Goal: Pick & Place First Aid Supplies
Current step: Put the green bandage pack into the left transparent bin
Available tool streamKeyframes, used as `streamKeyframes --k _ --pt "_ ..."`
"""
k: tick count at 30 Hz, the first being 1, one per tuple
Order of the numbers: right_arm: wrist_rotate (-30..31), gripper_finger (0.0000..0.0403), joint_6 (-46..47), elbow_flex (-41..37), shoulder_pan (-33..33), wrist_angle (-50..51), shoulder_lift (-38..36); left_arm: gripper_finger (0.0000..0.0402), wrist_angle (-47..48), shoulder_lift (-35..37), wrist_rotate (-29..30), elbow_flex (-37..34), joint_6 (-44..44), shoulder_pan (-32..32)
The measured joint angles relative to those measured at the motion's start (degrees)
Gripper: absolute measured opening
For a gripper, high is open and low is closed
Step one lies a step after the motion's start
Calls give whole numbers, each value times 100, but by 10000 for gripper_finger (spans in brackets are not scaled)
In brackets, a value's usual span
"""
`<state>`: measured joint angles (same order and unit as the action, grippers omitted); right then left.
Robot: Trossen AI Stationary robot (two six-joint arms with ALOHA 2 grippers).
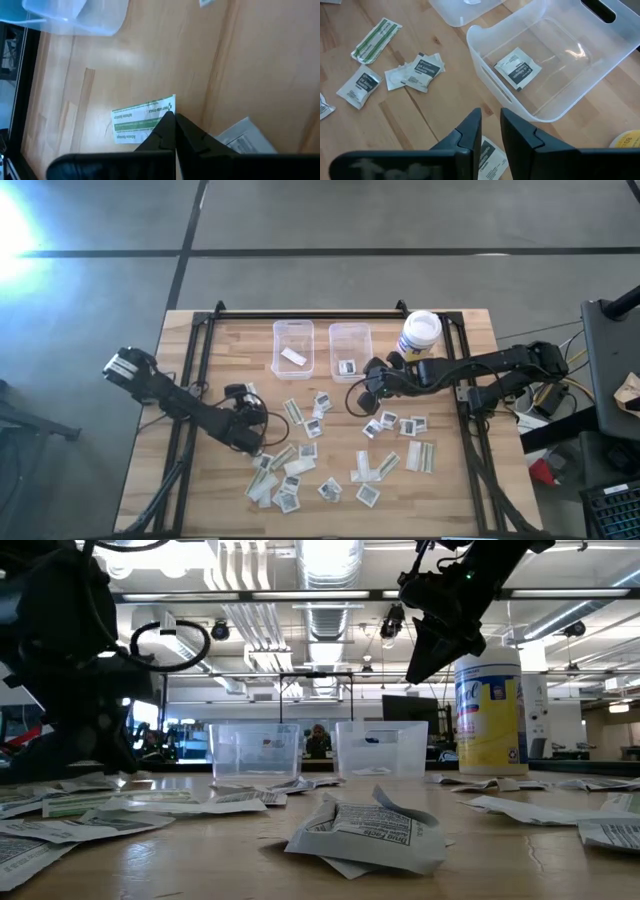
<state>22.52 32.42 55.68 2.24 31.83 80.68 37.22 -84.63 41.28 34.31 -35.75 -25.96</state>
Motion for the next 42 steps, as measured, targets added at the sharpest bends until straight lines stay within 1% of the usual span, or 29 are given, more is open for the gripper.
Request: streamKeyframes --k 8,12,18,22,26,34,36,38,42 --pt "0 75 -2 0 0 2 0 0 338 659 -24 185 -44 0" --pt "0 70 -2 0 0 4 0 0 591 1043 -7 246 -54 0" --pt "0 62 -2 0 0 4 0 0 1077 1506 199 419 -101 6" --pt "0 61 0 0 0 4 0 0 1388 1758 436 607 -98 17" --pt "0 61 0 0 0 2 0 0 1490 1966 547 753 32 52" --pt "-2 61 0 0 0 1 0 1 1346 2070 229 758 104 52" --pt "-2 61 0 0 0 1 0 6 1249 2039 -39 719 305 56" --pt "-2 61 0 0 0 1 0 20 974 1998 -395 650 464 56" --pt "-2 61 0 0 2 2 0 71 334 1831 -946 558 792 50"
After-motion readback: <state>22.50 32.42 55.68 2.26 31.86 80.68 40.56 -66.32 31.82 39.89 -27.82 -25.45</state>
